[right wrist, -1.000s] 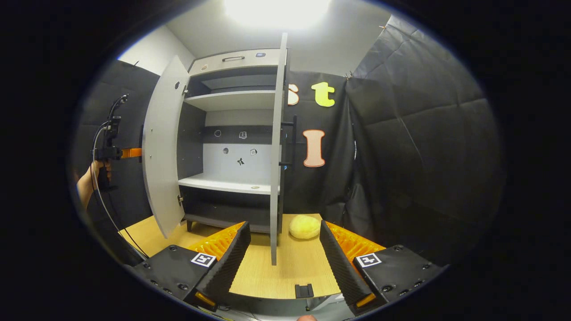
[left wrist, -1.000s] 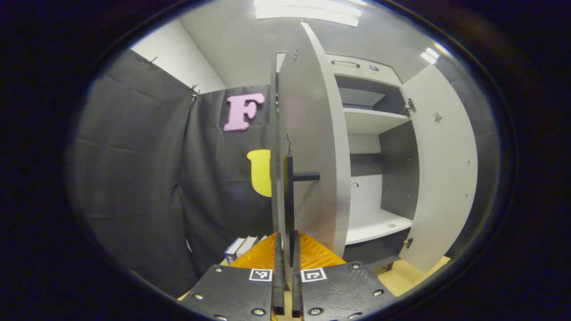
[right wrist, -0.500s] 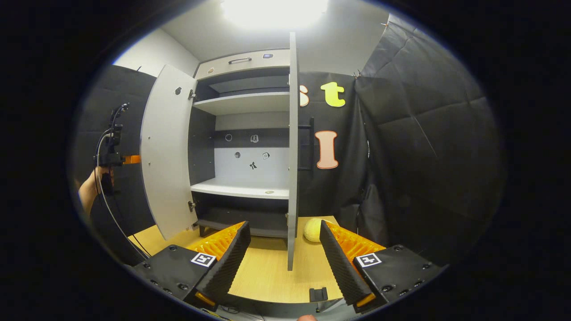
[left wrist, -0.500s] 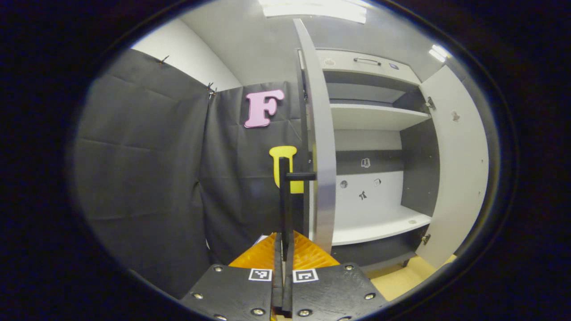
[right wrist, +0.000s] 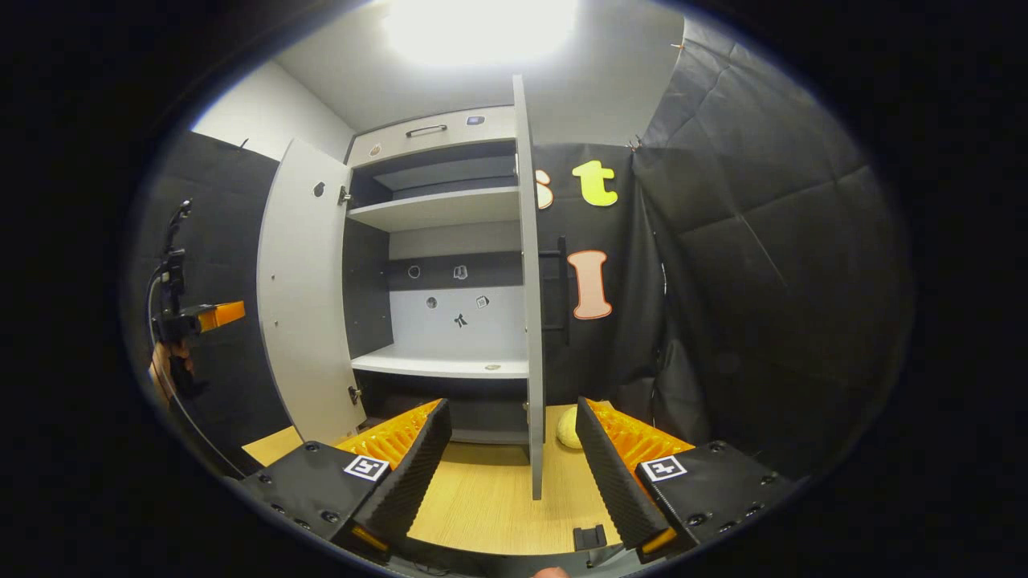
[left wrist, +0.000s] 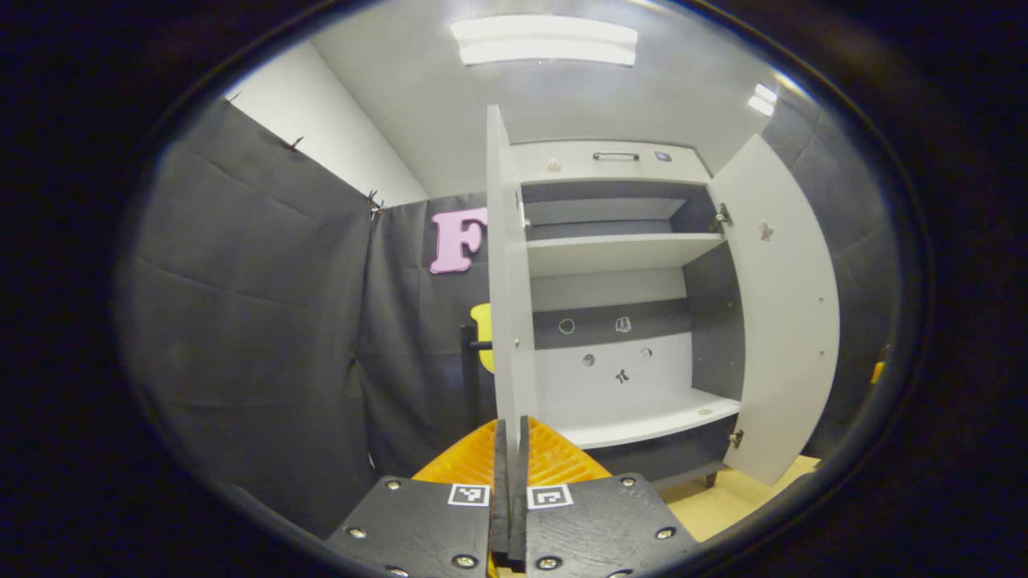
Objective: Open the right door of the double-door shoe cabinet with the right hand, and open the left door with the left hand.
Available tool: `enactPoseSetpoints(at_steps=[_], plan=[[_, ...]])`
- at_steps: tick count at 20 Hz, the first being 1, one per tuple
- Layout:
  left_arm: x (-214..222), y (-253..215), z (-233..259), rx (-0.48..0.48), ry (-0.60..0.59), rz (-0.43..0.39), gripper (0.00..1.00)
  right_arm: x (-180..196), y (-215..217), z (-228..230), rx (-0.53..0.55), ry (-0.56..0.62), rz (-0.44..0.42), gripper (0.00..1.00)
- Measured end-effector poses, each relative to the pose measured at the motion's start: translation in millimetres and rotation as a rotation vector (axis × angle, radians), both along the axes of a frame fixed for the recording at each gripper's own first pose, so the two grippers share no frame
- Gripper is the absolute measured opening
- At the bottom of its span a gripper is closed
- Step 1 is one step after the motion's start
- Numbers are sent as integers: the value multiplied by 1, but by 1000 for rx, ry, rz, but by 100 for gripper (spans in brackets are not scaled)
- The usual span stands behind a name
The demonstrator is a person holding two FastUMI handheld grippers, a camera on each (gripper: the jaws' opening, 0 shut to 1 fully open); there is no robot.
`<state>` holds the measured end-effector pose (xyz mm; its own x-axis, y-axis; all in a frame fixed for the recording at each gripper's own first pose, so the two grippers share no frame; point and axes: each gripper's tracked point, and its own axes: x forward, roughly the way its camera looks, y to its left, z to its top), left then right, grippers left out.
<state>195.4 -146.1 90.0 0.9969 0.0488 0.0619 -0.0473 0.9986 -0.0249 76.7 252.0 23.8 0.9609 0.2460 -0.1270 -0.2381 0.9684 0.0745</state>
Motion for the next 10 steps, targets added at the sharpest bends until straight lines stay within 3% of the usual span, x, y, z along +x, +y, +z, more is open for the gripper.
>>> enactPoseSetpoints(at_steps=[4, 10], plan=[[-33, -9, -5, -20, 8, -20, 2, -2, 5, 7, -6, -29, -3, 98], [-75, -16, -51, -15, 103, -19, 0, -2, 7, 21, 26, -79, -31, 98]])
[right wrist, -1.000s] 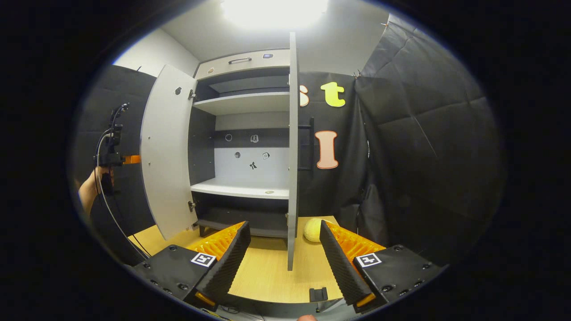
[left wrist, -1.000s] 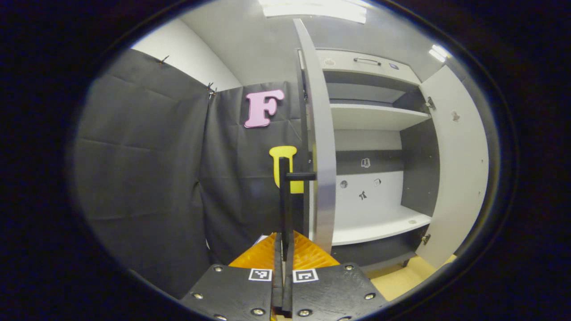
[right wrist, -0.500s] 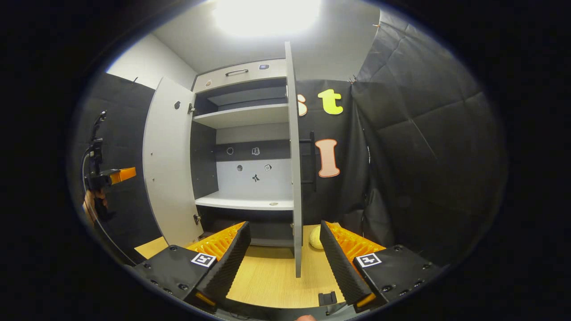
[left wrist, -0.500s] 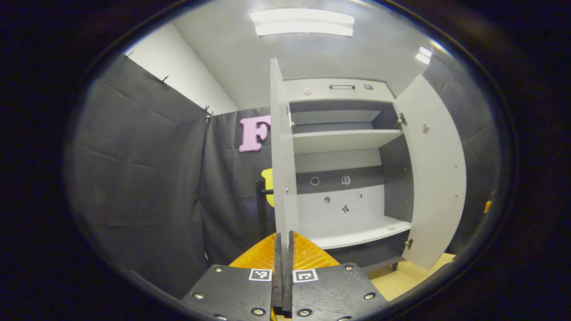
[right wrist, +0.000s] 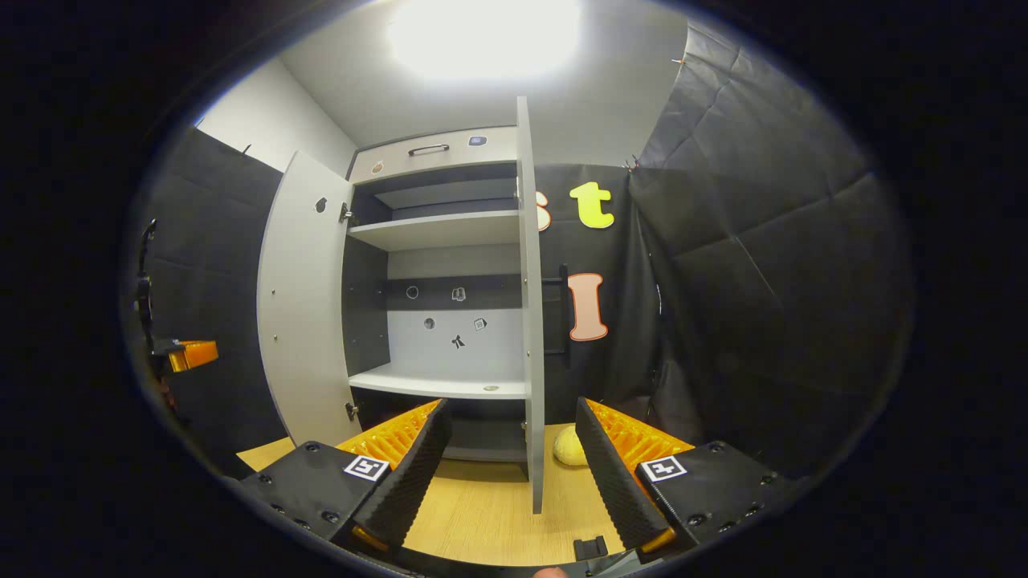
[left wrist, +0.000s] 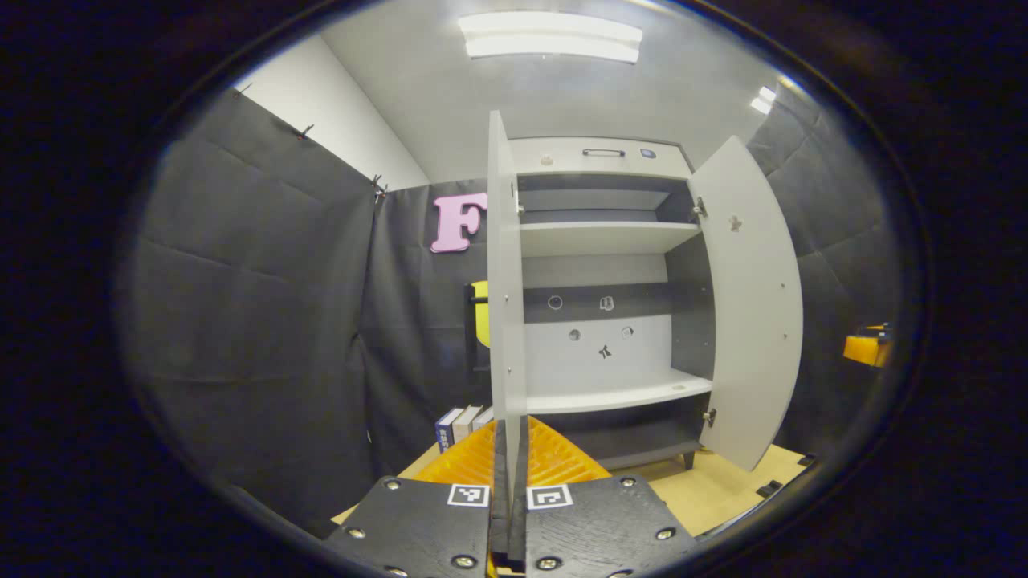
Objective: Open the right door of the double-door shoe cabinet with the right hand, and open the left door with the left hand.
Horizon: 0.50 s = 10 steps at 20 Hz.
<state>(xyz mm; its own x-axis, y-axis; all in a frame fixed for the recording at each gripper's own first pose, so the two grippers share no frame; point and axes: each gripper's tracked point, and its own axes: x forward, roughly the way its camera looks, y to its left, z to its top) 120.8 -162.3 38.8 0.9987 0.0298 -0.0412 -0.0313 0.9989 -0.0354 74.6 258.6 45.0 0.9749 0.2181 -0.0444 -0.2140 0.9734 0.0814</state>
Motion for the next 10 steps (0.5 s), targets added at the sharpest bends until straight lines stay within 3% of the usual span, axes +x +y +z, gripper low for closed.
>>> enactPoseSetpoints(at_steps=[2, 6, 7, 8, 10], plan=[[-12, -5, -6, 25, 6, -6, 0, 1, 0, 2, 15, -7, -14, 98], [-28, -11, -5, 19, -22, 8, 63, -1, 0, 9, 27, -29, -31, 97], [-30, -8, -2, 17, -36, 21, 83, -2, 0, 11, 25, -36, -33, 97], [-31, -4, 1, 25, -48, 39, 91, -3, 0, 12, 21, -39, -36, 97], [-33, 1, 9, 52, -74, 62, 93, -5, -2, 13, 14, -45, -46, 96]])
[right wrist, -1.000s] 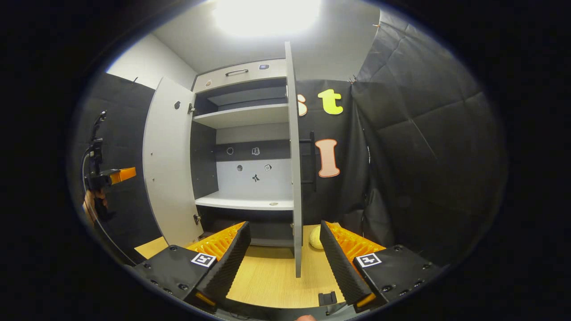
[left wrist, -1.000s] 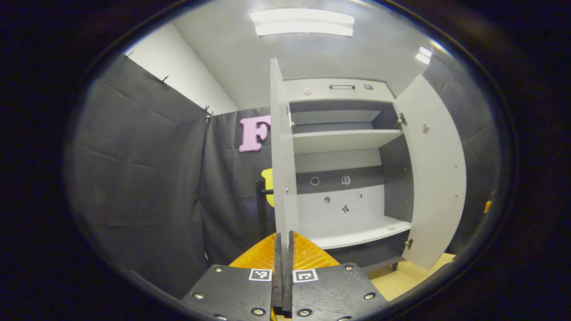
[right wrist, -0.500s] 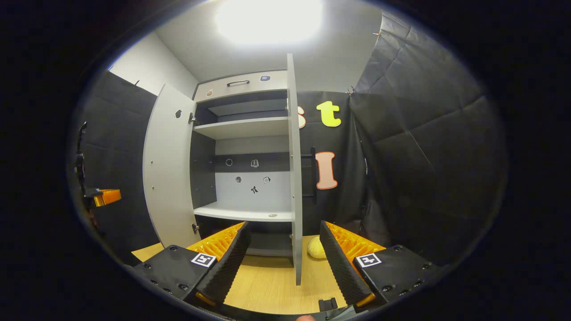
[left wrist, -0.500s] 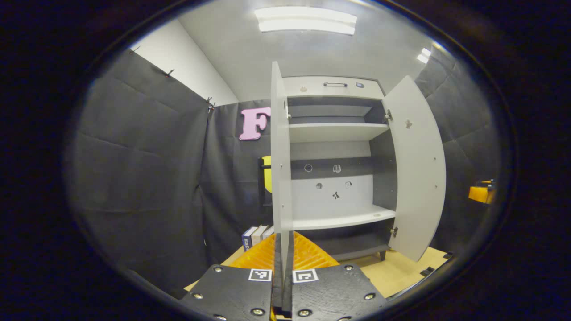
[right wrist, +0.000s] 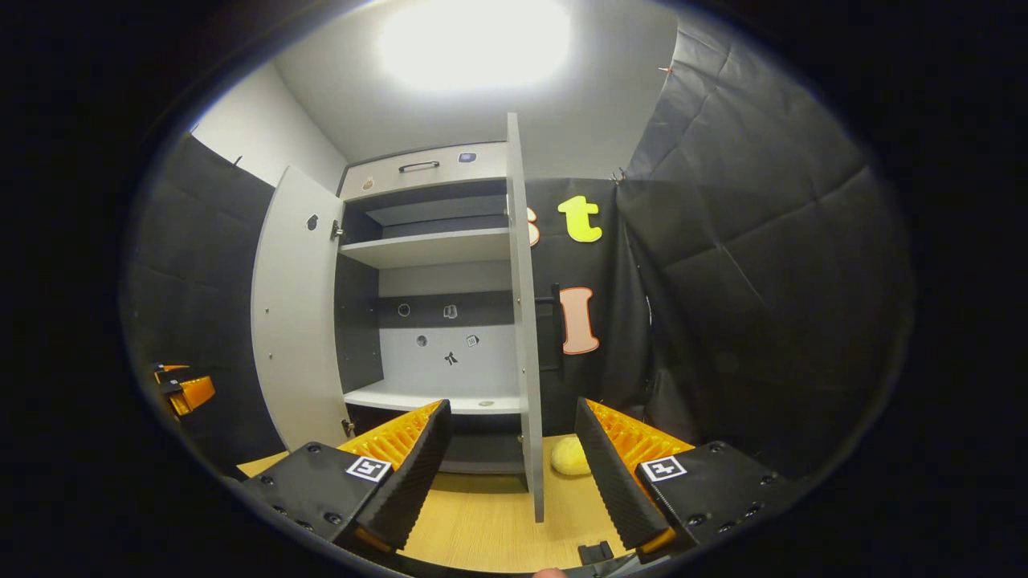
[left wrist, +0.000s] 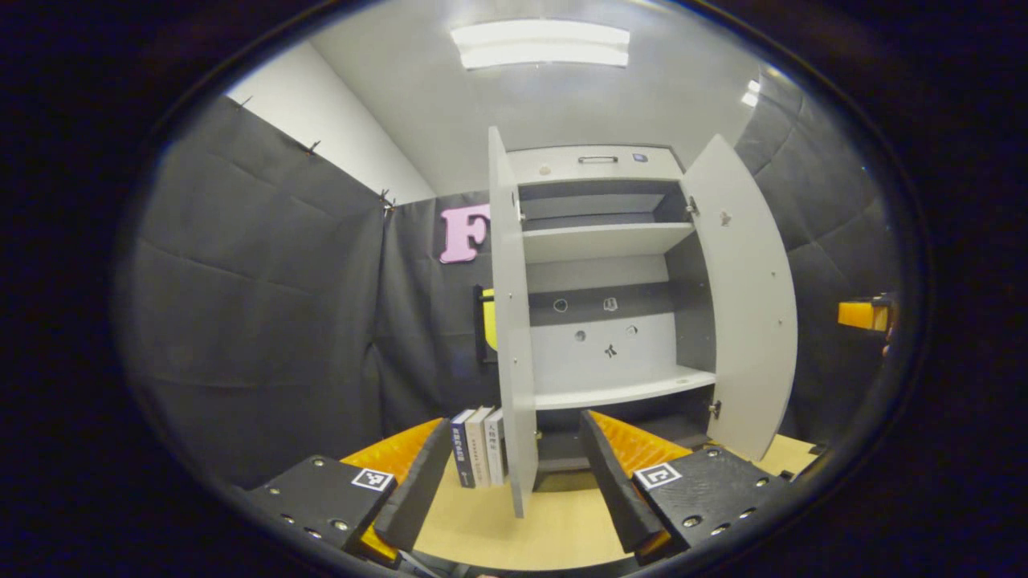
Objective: Open the right door of the double-door shoe cabinet with the right hand, and open the left door with the left hand.
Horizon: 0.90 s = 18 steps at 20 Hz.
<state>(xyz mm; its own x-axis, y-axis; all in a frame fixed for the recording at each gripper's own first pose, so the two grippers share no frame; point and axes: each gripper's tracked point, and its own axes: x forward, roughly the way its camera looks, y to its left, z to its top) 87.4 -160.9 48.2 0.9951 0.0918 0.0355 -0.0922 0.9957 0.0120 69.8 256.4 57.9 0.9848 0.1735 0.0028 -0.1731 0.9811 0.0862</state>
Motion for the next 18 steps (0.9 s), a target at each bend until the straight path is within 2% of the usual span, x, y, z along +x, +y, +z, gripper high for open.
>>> enactPoseSetpoints(at_steps=[8, 18], plan=[[8, -3, 13, 16, -27, -3, 93, 3, -13, 2, 36, 3, -40, 96], [16, -6, 17, 45, -6, -14, 93, 5, -10, 2, -16, -2, -38, 95]])
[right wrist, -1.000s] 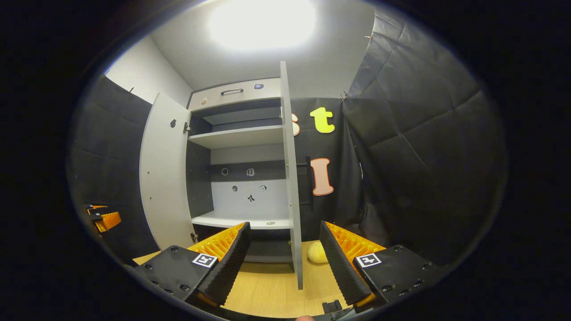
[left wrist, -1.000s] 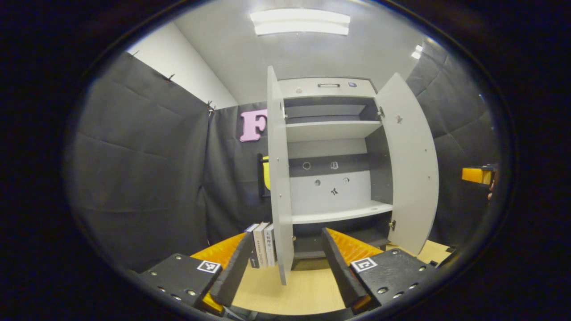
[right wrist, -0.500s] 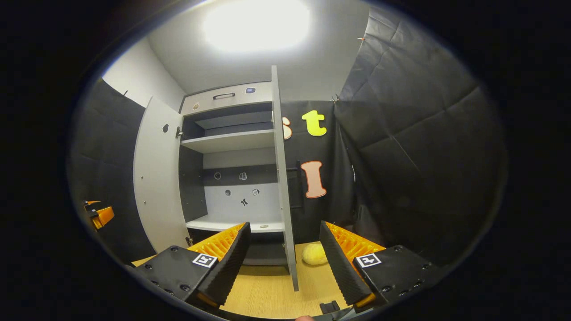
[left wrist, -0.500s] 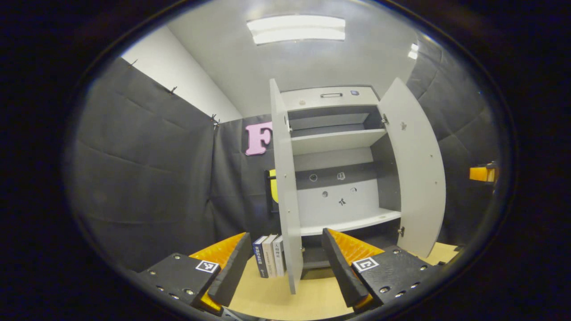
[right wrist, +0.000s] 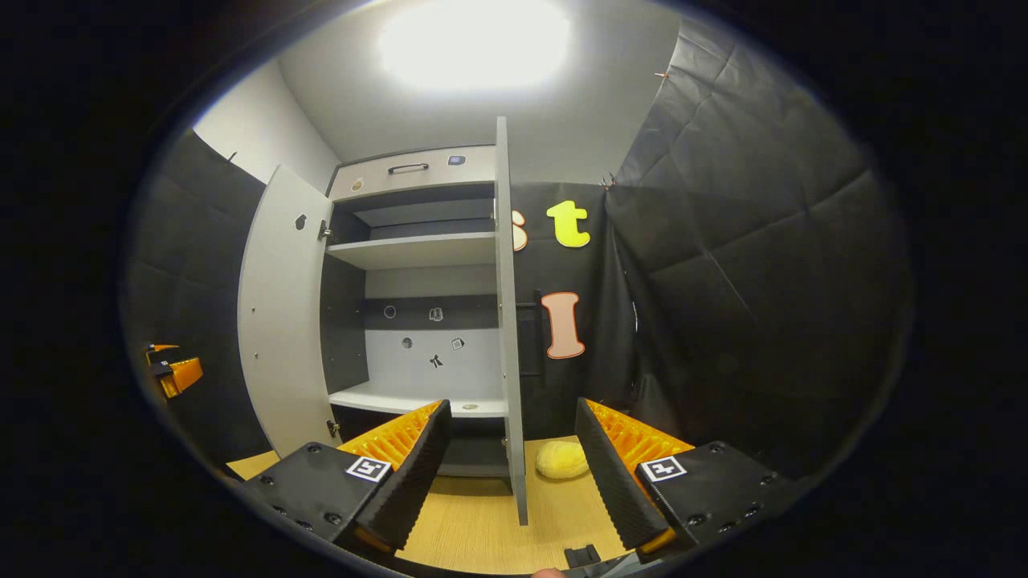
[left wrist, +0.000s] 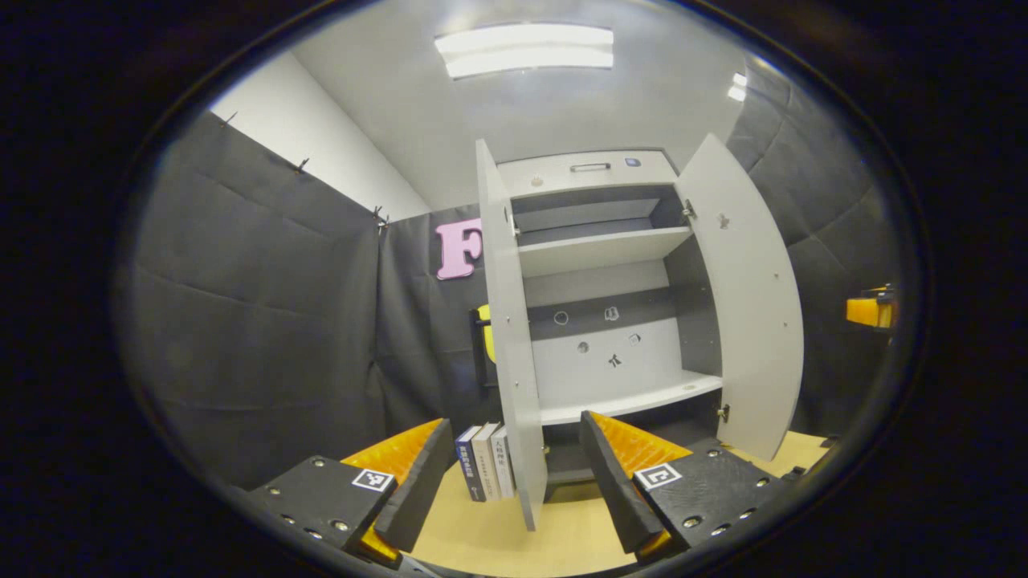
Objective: Open the right door of the double-door shoe cabinet with the right hand, and open the left door with the left hand.
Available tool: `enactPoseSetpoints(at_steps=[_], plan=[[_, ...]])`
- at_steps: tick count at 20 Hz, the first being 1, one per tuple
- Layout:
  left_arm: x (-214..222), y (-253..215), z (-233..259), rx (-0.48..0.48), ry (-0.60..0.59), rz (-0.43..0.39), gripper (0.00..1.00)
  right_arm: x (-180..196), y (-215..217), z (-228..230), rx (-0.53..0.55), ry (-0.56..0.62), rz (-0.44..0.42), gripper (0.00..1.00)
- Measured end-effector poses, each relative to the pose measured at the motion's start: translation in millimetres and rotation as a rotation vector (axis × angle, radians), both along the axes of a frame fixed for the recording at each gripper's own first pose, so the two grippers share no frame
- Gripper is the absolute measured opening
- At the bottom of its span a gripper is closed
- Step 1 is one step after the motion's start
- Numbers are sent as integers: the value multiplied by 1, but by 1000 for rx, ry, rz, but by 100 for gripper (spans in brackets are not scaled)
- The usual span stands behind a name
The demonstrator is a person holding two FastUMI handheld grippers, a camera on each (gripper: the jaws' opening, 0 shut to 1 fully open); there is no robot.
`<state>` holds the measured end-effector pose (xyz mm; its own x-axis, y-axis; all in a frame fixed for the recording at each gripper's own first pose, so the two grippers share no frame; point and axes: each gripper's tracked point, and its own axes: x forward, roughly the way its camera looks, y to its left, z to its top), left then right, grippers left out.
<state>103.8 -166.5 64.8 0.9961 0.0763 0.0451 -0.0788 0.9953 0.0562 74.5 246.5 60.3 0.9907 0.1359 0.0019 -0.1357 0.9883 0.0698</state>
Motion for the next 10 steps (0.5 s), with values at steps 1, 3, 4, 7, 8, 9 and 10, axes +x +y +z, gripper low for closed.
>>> enactPoseSetpoints(at_steps=[1, 3, 4, 7, 8, 9, 10], plan=[[1, -2, -1, -2, 3, -4, 93, 1, 0, -1, -5, 2, -1, 95], [1, -2, 1, -3, 0, -10, 94, 1, 1, 2, -9, -2, -2, 96], [2, 0, 2, -2, -2, -11, 94, 2, 2, 3, -9, -5, -1, 95], [3, -2, 4, -5, -10, -16, 94, 2, 3, 5, -16, -10, -1, 97], [4, -1, 4, -8, -10, -19, 93, 2, 3, 4, -19, -9, -1, 97], [3, -2, 3, -7, -10, -22, 93, 2, 4, 3, -21, -6, -2, 97], [4, -1, 3, -5, -9, -23, 93, 1, 3, 2, -25, -2, -5, 96]])
